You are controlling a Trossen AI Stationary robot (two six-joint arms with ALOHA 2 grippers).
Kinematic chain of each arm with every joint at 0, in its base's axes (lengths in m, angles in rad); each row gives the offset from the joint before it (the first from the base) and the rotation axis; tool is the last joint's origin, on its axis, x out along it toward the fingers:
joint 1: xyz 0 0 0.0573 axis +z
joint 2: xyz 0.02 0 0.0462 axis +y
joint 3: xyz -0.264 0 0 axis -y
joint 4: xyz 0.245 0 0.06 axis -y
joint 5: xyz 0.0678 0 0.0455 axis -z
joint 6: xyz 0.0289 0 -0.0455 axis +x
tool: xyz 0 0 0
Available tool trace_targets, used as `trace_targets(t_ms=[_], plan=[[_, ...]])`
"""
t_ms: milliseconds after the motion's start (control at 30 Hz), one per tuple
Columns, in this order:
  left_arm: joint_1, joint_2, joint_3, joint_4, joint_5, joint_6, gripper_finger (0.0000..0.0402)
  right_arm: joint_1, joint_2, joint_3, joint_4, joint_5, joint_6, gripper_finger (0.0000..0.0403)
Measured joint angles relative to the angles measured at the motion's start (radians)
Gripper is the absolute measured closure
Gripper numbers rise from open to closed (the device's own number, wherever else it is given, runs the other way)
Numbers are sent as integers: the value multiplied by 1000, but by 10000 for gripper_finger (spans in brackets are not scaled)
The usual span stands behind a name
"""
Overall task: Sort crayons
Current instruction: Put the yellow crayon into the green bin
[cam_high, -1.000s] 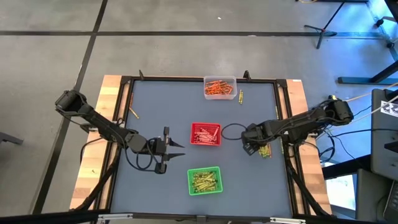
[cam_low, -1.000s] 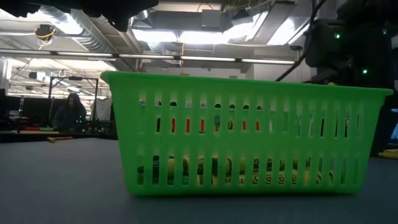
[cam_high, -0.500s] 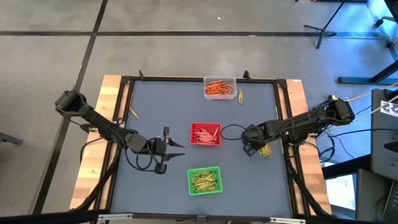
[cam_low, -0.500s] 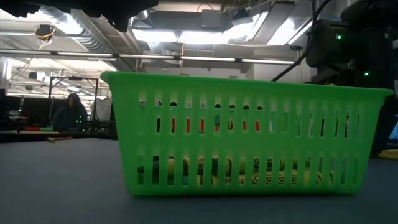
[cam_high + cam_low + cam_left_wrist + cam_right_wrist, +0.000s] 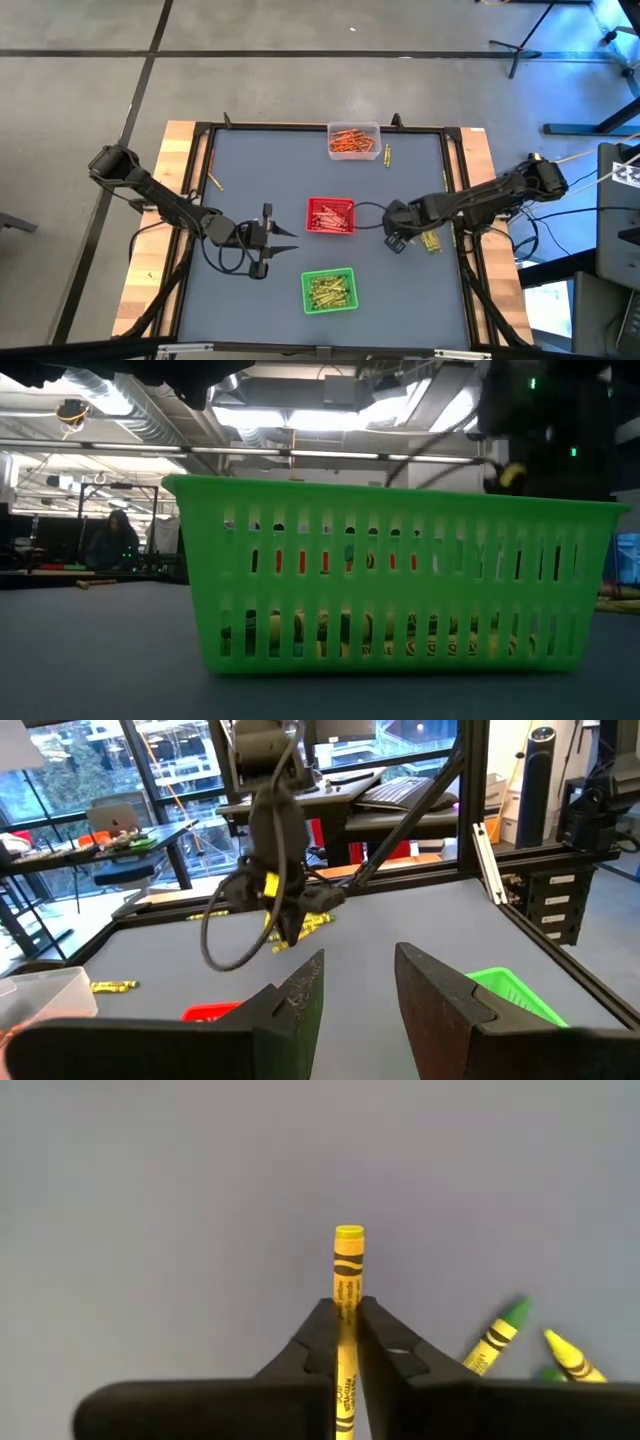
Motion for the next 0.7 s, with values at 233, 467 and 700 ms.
trace_targets(t_ms=[233, 467, 700], plan=[[0, 0, 0, -1, 0, 0, 292, 73, 0, 185, -12, 72, -94, 388], [0, 0, 0, -1, 0, 0, 292, 132, -1, 289, 134, 124, -202, 387], [0, 0, 0, -2, 0, 0, 292, 195, 31, 285, 405, 118, -380, 383]])
